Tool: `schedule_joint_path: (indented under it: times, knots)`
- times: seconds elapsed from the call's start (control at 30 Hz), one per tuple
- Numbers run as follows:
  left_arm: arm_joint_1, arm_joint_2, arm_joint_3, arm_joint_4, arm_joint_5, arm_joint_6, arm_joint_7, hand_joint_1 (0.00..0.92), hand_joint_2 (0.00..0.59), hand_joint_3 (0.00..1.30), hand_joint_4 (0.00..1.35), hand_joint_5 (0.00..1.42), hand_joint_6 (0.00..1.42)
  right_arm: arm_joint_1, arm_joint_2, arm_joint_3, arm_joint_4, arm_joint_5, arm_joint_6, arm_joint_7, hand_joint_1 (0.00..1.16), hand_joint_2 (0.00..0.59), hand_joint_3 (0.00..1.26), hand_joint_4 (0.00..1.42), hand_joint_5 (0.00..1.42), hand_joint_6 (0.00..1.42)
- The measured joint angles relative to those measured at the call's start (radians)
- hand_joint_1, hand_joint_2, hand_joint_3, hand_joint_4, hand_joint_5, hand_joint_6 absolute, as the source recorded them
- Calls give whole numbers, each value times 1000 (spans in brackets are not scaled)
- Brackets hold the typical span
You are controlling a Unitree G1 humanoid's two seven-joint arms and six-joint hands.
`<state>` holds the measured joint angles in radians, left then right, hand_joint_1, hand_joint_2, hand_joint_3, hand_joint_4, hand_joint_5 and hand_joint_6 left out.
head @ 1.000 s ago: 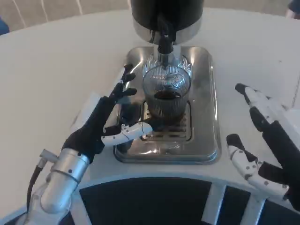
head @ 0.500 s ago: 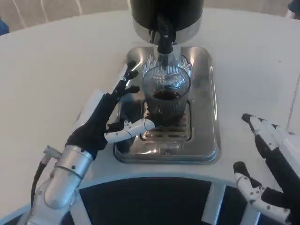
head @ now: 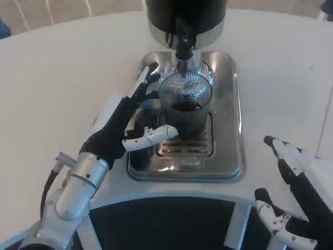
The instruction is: Grasp the cup under the faucet to collect the drink, then remove the cup.
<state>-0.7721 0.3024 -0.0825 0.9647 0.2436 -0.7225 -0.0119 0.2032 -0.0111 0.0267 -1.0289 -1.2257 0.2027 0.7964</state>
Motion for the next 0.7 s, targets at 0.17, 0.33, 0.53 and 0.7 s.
schedule_joint_path:
  times: [0.17,0.33,0.53,0.7]
  knots:
    - [-22,0,-12,25,0,-12,-12,421,53,0,0,207,242,0,2,0,0,-2,0,3,339,567,0,0,0,0]
    - [-37,-1,-17,50,1,-19,-12,420,53,0,0,204,242,0,12,13,2,-6,0,3,301,557,0,0,0,0]
    - [-63,-3,-26,77,6,-23,-12,419,53,0,0,204,243,2,23,27,6,-6,0,3,189,539,0,0,0,0]
    - [-93,-6,-42,106,22,-24,-3,418,54,0,0,213,271,10,36,28,6,0,9,3,52,520,0,0,0,0]
